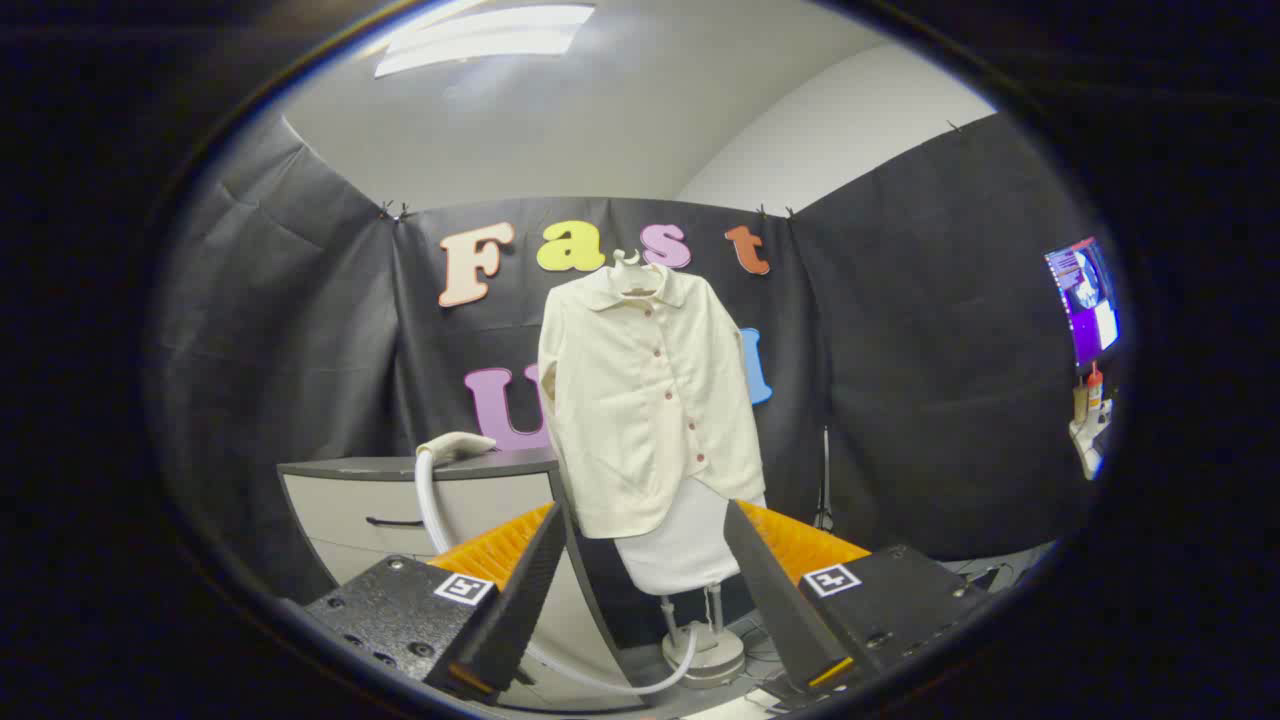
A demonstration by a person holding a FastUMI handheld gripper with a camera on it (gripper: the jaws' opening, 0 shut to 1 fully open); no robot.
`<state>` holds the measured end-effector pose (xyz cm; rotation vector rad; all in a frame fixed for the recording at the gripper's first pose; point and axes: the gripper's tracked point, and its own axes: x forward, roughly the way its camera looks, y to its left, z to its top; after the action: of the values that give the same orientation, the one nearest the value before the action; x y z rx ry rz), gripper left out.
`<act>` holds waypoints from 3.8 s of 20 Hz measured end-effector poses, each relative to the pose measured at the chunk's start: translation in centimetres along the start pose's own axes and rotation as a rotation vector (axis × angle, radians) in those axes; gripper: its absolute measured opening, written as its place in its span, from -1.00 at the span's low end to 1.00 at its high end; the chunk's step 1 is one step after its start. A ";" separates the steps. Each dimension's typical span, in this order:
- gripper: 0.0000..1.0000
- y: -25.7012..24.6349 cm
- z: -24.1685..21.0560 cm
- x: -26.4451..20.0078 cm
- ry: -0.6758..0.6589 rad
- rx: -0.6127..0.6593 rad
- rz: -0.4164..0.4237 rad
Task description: Iron the clothes twice with a garment steamer, once on the left side and once on the right side.
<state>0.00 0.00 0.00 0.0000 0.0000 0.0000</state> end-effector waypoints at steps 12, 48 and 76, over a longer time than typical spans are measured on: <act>0.94 4.8 0.6 4.2 0.052 0.022 0.092; 0.95 34.2 -3.0 30.1 0.482 -0.159 0.404; -0.31 37.2 -4.2 29.8 0.520 -0.128 0.570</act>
<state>29.79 37.15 -4.25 -0.1283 0.5200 0.5698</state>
